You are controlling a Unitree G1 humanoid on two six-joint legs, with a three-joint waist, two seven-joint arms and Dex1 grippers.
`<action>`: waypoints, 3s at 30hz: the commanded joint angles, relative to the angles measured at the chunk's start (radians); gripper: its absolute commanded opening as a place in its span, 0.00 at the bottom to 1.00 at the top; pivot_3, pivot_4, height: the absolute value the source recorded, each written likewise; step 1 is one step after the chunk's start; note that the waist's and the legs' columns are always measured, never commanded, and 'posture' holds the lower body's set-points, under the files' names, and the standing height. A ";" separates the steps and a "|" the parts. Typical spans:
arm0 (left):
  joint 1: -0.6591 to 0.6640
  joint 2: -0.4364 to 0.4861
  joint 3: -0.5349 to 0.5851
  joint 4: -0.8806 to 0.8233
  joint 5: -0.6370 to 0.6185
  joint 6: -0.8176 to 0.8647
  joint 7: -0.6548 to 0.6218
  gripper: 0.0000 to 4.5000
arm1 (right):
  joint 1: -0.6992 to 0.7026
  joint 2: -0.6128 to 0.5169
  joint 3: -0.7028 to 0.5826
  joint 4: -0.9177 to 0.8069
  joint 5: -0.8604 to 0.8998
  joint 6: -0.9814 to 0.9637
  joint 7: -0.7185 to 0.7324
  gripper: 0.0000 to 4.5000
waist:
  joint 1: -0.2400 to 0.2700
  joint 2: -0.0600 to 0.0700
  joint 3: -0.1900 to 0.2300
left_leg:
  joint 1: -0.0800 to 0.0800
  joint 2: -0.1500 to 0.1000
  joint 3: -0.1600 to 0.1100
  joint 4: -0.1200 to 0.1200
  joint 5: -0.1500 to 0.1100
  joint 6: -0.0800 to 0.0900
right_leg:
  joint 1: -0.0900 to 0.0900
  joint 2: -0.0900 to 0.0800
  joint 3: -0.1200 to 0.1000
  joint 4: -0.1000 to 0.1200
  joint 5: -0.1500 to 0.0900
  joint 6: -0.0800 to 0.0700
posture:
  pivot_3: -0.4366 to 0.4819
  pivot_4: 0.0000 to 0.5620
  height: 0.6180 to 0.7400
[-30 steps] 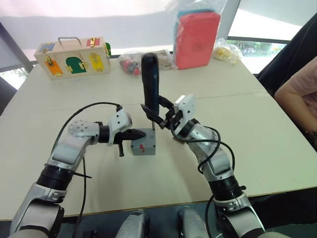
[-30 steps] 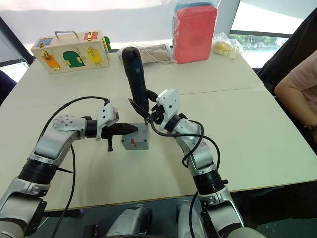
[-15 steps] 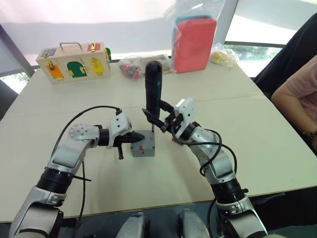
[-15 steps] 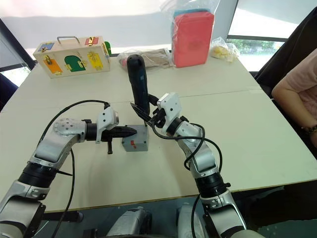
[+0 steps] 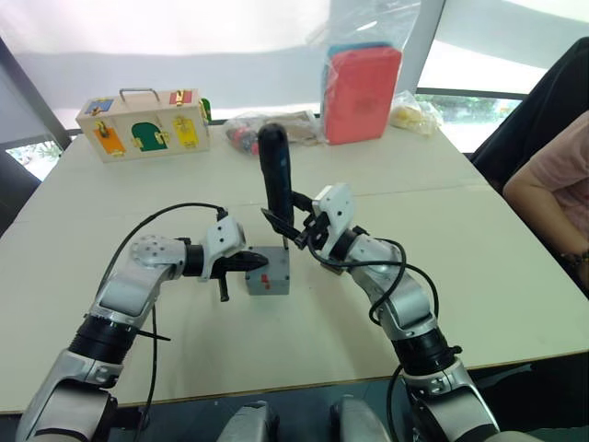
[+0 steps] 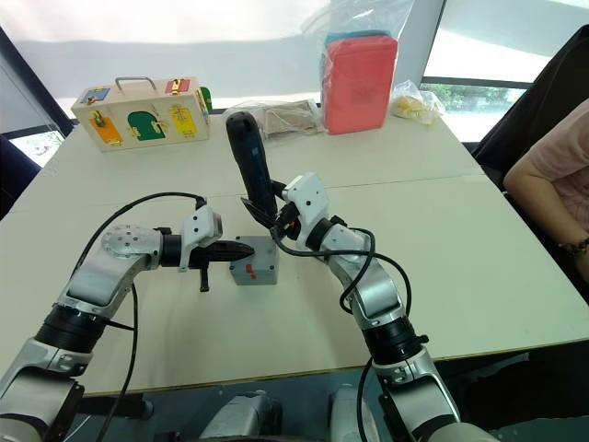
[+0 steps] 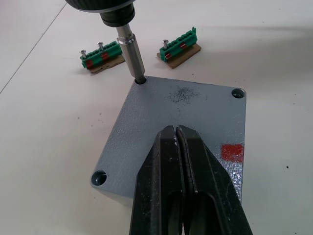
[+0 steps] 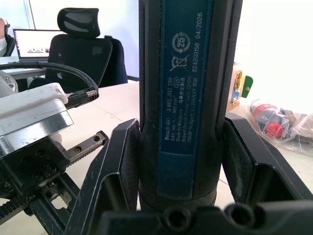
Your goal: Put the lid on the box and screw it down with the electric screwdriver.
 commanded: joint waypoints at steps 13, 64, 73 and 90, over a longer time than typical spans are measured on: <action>0.005 -0.004 -0.009 0.006 0.015 0.002 -0.001 0.00 | 0.048 -0.019 0.017 0.071 -0.020 0.061 -0.001 0.42 | 0.001 0.000 -0.001 | 0.000 0.000 0.000 0.000 0.000 0.000 | 0.000 0.000 0.000 0.000 0.000 0.000 | 0.48 0.27 1.00; 0.067 0.153 0.258 -0.453 -0.289 0.286 0.134 0.00 | -0.476 -0.674 -0.030 0.121 0.251 1.143 -0.047 0.99 | 0.003 0.000 0.034 | -0.038 0.000 0.002 0.004 0.006 -0.010 | -0.032 -0.001 0.001 0.001 0.005 -0.003 | 0.48 0.27 1.00; 0.200 0.204 0.308 -0.342 -0.193 0.206 0.169 0.00 | -0.354 -0.609 -0.082 -0.207 0.313 0.784 0.154 0.90 | -0.004 -0.001 0.034 | -0.037 0.005 0.003 0.003 0.006 -0.010 | -0.033 0.001 0.001 0.001 0.005 -0.003 | 0.48 0.27 1.00; 0.146 0.048 0.148 -0.141 -0.071 0.079 0.189 0.00 | -0.120 -0.391 0.189 -0.205 0.117 0.585 0.132 0.01 | 0.000 -0.002 0.034 | -0.038 0.001 0.001 0.006 0.007 -0.011 | -0.032 -0.001 0.000 0.002 0.006 -0.003 | 0.48 0.27 1.00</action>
